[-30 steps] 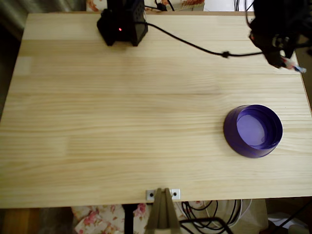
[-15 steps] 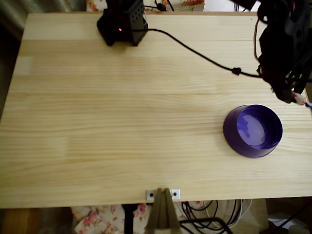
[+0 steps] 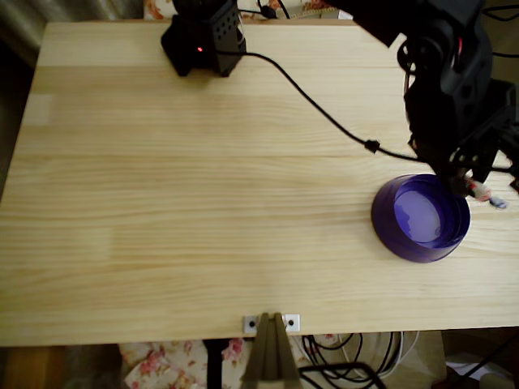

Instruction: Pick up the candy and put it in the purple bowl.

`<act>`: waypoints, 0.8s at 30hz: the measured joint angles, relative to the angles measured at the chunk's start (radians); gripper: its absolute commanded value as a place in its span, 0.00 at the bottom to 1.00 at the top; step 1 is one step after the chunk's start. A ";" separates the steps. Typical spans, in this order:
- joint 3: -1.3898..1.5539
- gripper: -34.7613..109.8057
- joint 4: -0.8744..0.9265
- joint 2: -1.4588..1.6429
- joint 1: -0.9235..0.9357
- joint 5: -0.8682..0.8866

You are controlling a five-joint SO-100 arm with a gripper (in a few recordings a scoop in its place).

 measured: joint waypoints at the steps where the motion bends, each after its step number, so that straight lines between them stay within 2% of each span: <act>1: 0.015 0.24 -0.008 0.000 0.011 0.000; 15: 0.104 0.26 -0.017 -0.014 0.064 0.006; 24: 0.118 0.35 -0.031 -0.014 0.064 0.009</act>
